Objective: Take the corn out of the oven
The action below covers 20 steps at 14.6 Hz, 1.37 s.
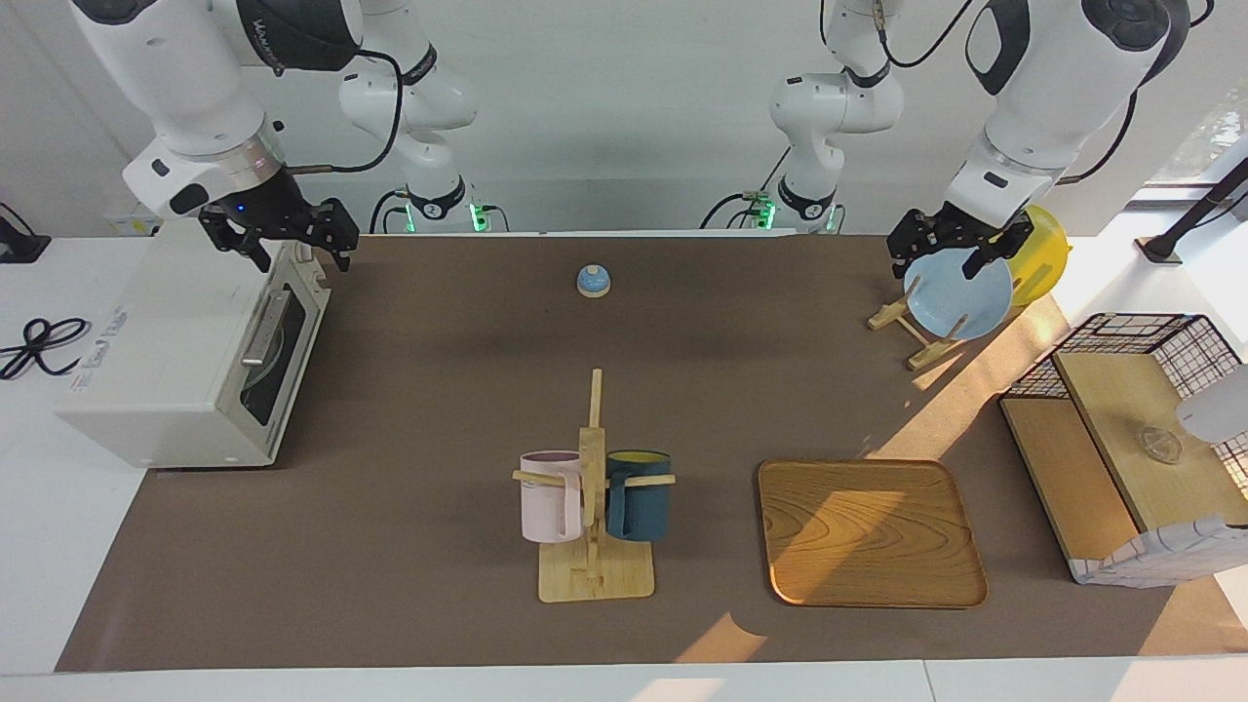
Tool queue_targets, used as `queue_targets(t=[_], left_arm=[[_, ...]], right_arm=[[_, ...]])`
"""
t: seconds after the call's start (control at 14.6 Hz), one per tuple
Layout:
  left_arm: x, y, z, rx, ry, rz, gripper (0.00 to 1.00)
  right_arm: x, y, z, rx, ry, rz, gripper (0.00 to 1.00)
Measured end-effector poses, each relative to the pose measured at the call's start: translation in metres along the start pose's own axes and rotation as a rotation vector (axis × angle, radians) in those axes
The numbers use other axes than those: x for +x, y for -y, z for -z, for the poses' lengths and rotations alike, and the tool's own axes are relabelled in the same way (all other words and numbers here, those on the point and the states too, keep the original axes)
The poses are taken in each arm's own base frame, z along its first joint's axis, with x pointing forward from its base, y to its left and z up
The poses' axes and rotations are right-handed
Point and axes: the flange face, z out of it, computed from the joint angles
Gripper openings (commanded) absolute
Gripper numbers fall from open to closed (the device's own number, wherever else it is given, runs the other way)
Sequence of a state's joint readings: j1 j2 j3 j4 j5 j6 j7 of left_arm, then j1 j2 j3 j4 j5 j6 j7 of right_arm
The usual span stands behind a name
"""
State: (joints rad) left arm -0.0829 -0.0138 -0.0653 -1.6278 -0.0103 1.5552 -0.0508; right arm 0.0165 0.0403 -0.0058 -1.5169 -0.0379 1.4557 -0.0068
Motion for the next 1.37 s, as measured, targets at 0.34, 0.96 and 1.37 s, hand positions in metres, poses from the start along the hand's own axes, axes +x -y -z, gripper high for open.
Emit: queue_targets(t=[0.34,0.96,1.37], left_arm=[[0.000,0.000,0.000,0.000,0.000,0.000,1.00],[0.000,0.000,0.000,0.000,0.000,0.000,1.00],[0.000,0.000,0.000,0.000,0.000,0.000,1.00]], right_arm=[[0.000,-0.003,0.000,0.000,0.000,-0.005,1.00],[0.001,-0.010,-0.011,0.002,0.011,-0.011,0.04],[0.000,-0.023,-0.023,0.005,0.006,0.045,0.00]])
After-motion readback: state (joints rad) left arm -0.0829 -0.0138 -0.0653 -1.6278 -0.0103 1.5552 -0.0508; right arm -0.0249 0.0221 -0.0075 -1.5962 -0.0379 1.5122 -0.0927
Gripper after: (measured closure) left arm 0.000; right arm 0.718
